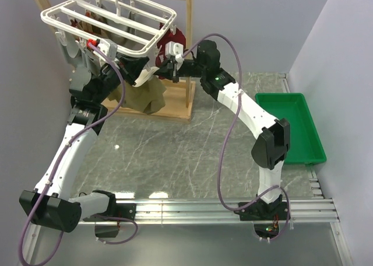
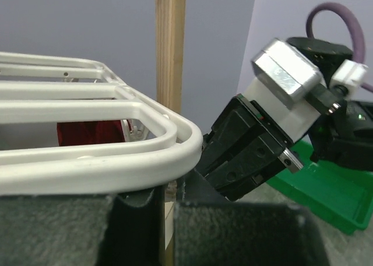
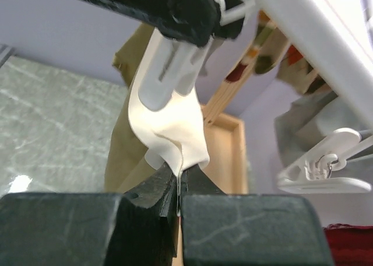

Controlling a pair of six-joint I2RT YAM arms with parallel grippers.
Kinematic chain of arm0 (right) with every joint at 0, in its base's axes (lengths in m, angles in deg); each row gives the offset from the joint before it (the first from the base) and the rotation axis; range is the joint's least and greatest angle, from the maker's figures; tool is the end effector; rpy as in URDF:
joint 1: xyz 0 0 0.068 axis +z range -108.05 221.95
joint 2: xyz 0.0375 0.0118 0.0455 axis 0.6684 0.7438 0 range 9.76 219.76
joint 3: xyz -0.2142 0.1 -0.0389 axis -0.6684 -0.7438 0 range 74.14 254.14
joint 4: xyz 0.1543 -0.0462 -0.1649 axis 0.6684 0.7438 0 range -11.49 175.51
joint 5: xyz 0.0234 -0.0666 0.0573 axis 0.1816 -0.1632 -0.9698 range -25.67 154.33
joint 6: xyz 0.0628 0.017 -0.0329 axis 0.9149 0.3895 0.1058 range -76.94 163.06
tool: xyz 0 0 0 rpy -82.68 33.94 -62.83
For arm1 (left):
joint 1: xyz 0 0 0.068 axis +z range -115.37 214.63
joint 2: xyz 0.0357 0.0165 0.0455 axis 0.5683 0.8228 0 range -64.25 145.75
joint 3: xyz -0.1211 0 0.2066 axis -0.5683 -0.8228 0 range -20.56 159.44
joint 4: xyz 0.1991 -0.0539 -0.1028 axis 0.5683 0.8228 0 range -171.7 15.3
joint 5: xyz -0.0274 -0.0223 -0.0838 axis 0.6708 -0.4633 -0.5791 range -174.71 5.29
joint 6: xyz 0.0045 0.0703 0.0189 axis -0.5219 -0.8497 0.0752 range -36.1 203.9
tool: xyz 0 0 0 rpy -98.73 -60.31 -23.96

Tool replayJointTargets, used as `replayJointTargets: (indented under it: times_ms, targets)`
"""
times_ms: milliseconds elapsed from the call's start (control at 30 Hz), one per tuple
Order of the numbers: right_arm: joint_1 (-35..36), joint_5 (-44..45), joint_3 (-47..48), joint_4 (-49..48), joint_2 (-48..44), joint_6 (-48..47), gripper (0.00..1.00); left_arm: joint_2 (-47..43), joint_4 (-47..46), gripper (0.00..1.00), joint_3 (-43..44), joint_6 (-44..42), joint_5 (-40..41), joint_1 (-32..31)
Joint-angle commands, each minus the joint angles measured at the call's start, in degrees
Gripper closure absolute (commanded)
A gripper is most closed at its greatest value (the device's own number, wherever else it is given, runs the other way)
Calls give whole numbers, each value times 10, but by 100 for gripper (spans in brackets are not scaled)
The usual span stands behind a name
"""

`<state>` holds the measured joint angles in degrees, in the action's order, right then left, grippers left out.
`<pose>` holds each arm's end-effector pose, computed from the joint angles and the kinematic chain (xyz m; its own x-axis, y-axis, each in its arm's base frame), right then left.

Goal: Clip the underwear to the hanger

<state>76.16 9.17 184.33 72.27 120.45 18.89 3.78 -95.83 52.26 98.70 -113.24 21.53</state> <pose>0.3205 0.2780 0.3971 0.4835 0.0459 -0.8742 -0.8753 0.0350 -0.4823 0.2472 -0.0873 0.4449 0.1420 -0.2635 -0.9542 0.6987 0.7094 -0.0919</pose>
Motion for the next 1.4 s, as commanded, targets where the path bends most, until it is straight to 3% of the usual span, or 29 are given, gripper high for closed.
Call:
replayJointTargets:
  times_ms: [0,333,900,1367]
  targets:
    - [-9,-23,56,69,11,-5,100,-1,22,100,-6,-43,-147,-3]
    - [-15,-21,221,166,83,64,100,22,36,100,14,-123,-241,11]
    - [-17,-29,205,153,68,190,100,18,-15,100,-23,-191,-216,13]
    - [-20,-50,185,101,55,285,100,13,1,100,-44,-257,-203,13]
